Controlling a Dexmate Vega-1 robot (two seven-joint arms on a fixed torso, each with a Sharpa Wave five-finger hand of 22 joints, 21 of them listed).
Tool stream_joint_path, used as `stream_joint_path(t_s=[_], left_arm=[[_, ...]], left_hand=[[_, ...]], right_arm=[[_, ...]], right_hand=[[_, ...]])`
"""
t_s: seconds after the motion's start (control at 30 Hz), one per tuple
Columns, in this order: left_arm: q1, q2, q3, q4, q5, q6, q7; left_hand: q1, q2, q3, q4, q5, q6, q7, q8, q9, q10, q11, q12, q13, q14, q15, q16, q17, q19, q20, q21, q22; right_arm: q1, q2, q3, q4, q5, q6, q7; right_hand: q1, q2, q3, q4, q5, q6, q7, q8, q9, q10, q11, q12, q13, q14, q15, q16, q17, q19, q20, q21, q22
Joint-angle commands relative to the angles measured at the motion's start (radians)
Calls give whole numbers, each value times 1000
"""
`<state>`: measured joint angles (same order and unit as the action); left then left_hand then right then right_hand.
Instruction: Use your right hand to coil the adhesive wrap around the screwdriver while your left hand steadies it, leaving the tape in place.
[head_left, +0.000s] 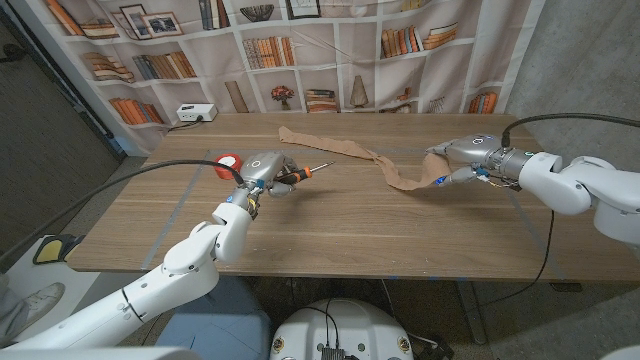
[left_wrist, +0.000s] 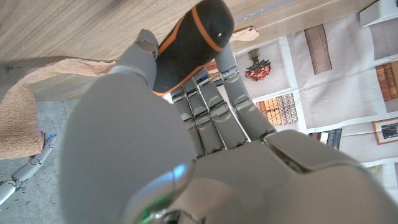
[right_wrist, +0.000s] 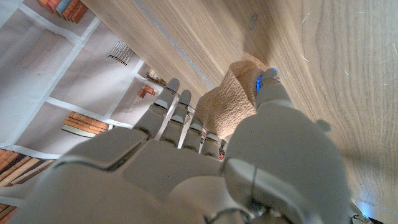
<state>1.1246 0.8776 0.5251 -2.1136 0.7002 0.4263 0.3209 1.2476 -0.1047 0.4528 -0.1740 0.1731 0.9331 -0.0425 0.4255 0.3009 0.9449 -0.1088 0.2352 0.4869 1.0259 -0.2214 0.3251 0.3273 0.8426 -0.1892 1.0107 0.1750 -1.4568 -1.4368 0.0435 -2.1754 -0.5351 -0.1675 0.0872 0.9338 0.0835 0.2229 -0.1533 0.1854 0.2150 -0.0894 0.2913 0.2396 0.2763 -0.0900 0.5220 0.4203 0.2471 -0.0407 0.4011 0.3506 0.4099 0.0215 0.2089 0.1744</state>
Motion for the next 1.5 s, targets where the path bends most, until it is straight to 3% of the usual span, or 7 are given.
stream_joint_path(t_s=[0.03, 0.5, 1.5], left_arm=[[-5, -4, -1, 10, -6, -7, 4], [-22, -27, 25, 37, -5, -16, 7], [-138, -90, 103, 113, 30, -83, -17]], left_hand=[[212, 215, 20, 5, 8, 31, 22, 3, 19, 6, 4, 0, 1, 12, -4, 7, 3, -2, -5, 7, 3], [214, 214, 21, 4, 8, 31, 23, -1, 17, 8, 3, 1, 3, 12, -5, 7, 6, -4, -5, 11, 3], [214, 213, 22, 6, 7, 33, 21, -6, 16, 8, 2, -2, 4, 12, -5, 8, 10, -10, -5, 19, 3]], right_arm=[[-16, 118, 60, -27, -81, 106, 72], [47, 187, 13, -41, -99, 228, 130], [72, 297, 22, -79, -69, 398, 138]], right_hand=[[3, 14, -2, 2, 5, 10, 0, 7, 5, 11, -6, 5, 5, -1, -164, 9, 2, -7, 1, -1, 4], [3, 12, -8, 5, 5, 22, -4, 9, 7, 21, -10, 13, 11, -2, -166, 9, 6, -9, 3, -3, 3], [8, 13, -17, 7, 6, 36, -2, 9, 9, 33, -13, 24, 22, 10, -173, 12, 12, -6, 4, -4, 3]])
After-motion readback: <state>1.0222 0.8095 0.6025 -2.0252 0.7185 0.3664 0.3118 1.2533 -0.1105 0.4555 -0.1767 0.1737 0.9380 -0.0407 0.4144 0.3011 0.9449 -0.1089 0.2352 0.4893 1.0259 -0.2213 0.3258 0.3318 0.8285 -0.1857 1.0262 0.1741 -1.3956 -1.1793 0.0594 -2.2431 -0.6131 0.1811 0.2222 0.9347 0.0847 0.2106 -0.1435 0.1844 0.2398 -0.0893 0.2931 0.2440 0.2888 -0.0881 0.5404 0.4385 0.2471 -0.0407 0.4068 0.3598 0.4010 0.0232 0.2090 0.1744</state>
